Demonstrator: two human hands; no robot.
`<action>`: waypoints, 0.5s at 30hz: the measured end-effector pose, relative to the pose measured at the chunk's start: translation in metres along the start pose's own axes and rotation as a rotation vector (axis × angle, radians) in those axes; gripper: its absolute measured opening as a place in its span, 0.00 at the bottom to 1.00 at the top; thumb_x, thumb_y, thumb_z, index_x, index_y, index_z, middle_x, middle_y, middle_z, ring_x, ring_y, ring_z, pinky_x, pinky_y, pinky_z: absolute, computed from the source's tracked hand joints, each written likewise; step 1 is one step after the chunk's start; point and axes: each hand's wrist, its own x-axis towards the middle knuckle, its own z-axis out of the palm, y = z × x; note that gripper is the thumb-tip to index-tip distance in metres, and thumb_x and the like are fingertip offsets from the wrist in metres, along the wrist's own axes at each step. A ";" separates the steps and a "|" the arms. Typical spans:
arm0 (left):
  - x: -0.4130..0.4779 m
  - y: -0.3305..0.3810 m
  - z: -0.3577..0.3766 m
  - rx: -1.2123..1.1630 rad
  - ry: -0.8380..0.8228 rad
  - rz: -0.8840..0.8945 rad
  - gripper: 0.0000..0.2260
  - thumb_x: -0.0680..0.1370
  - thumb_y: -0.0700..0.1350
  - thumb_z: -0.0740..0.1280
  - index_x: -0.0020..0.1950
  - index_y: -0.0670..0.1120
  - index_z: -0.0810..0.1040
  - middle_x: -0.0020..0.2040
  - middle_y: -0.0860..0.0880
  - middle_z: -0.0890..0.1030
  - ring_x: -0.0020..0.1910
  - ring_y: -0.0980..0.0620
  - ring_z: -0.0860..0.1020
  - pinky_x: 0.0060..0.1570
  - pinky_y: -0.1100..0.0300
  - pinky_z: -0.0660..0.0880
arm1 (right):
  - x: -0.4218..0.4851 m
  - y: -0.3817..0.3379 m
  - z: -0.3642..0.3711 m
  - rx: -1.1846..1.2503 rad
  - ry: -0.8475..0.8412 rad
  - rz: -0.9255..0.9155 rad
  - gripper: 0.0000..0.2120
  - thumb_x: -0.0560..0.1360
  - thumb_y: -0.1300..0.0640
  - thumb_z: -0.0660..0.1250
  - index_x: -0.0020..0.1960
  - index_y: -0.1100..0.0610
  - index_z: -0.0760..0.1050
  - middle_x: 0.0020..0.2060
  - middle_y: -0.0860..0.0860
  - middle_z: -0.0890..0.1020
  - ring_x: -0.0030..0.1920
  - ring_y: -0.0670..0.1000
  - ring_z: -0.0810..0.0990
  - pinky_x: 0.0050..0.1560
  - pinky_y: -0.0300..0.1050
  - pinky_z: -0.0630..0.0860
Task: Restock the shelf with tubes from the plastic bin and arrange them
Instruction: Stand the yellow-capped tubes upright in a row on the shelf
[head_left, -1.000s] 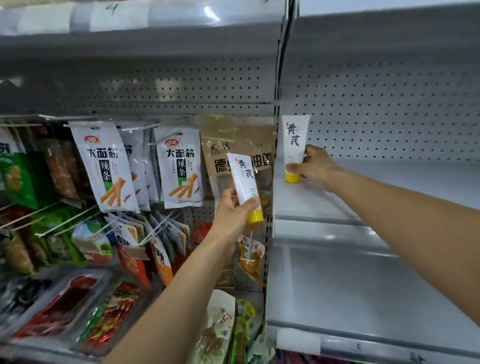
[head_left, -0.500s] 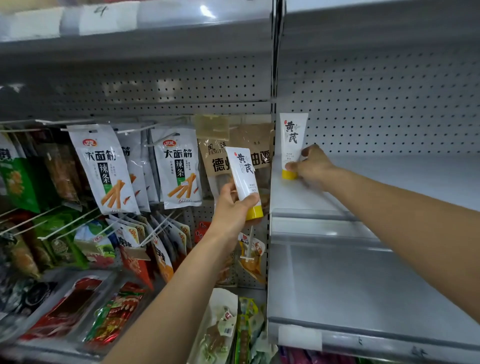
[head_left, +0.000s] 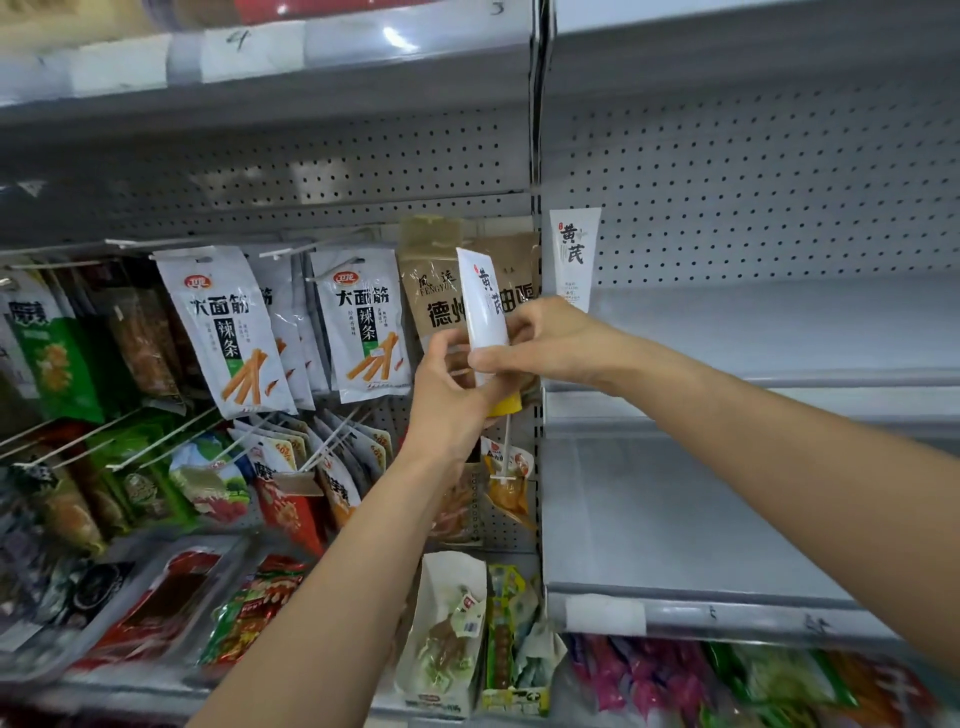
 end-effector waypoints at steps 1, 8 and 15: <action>-0.001 0.003 0.000 -0.003 -0.007 0.012 0.27 0.65 0.43 0.79 0.60 0.50 0.73 0.55 0.46 0.80 0.53 0.48 0.81 0.48 0.46 0.82 | -0.002 -0.003 0.002 -0.016 0.030 0.007 0.22 0.65 0.45 0.77 0.51 0.59 0.79 0.46 0.55 0.84 0.47 0.52 0.83 0.52 0.53 0.81; -0.013 0.013 0.000 0.054 -0.089 0.069 0.24 0.72 0.40 0.75 0.65 0.50 0.71 0.54 0.53 0.77 0.48 0.63 0.78 0.45 0.66 0.78 | -0.003 0.005 -0.023 0.171 0.283 0.006 0.22 0.67 0.54 0.77 0.56 0.57 0.72 0.50 0.51 0.81 0.49 0.50 0.81 0.44 0.44 0.80; -0.020 -0.007 -0.001 0.098 -0.077 -0.068 0.16 0.77 0.45 0.70 0.64 0.51 0.73 0.56 0.53 0.78 0.55 0.53 0.78 0.55 0.54 0.79 | 0.004 0.042 -0.047 0.114 0.375 0.119 0.27 0.68 0.57 0.76 0.62 0.58 0.69 0.53 0.53 0.77 0.54 0.56 0.79 0.54 0.56 0.79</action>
